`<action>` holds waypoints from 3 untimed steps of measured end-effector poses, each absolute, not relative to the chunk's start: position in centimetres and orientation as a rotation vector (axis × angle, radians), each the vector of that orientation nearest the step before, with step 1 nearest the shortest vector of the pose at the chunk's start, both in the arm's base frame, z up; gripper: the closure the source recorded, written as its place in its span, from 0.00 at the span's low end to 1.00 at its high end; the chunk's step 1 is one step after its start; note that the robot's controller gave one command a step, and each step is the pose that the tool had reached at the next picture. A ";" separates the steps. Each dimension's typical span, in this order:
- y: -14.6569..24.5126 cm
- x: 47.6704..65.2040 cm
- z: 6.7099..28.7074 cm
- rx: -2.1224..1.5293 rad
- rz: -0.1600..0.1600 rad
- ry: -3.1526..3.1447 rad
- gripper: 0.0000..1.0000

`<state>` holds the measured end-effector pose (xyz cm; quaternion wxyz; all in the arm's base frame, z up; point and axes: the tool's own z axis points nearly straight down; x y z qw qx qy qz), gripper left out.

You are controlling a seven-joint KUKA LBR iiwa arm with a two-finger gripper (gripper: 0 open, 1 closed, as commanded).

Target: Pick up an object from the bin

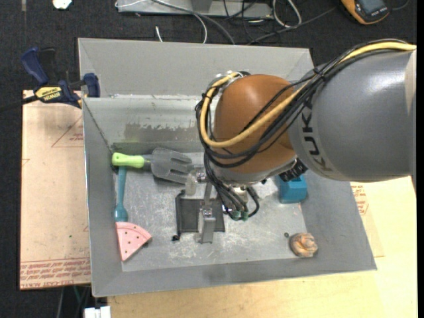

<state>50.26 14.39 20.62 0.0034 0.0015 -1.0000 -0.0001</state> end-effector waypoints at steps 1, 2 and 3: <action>14.3 50.4 20.9 0.000 -0.002 -3.142 0.00; 13.5 52.6 16.0 0.139 -0.004 -3.143 0.00; 11.5 58.1 13.0 0.089 -0.008 -3.149 0.00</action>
Offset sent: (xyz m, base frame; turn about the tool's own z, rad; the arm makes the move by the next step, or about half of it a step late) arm 0.0333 -0.0151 -0.0796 -0.1371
